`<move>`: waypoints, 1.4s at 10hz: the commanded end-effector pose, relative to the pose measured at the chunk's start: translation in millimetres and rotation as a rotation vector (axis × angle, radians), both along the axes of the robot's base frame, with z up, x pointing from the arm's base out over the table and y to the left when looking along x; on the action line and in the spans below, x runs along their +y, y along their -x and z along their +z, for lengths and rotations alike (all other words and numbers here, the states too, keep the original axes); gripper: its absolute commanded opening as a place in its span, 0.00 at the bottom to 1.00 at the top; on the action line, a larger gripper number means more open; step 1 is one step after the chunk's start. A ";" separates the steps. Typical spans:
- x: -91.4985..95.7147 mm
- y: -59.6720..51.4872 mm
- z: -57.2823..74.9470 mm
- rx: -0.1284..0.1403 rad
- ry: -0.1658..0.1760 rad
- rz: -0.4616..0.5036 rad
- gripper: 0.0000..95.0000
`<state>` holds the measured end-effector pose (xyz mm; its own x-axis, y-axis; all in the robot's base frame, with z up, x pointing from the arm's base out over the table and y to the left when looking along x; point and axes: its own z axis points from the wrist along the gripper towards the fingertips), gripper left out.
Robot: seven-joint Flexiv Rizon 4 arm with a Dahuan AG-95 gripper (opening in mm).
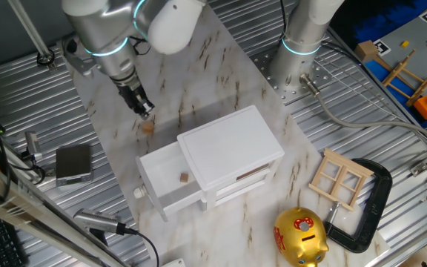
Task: Put things in the drawer
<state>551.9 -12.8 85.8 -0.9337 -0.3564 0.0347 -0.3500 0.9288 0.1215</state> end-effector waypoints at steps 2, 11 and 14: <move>1.3 1.9 -1.6 -0.023 0.022 0.233 0.00; -0.5 -5.5 -0.2 -0.072 0.031 0.353 0.00; -0.5 -5.4 -0.1 -0.068 0.032 0.361 0.00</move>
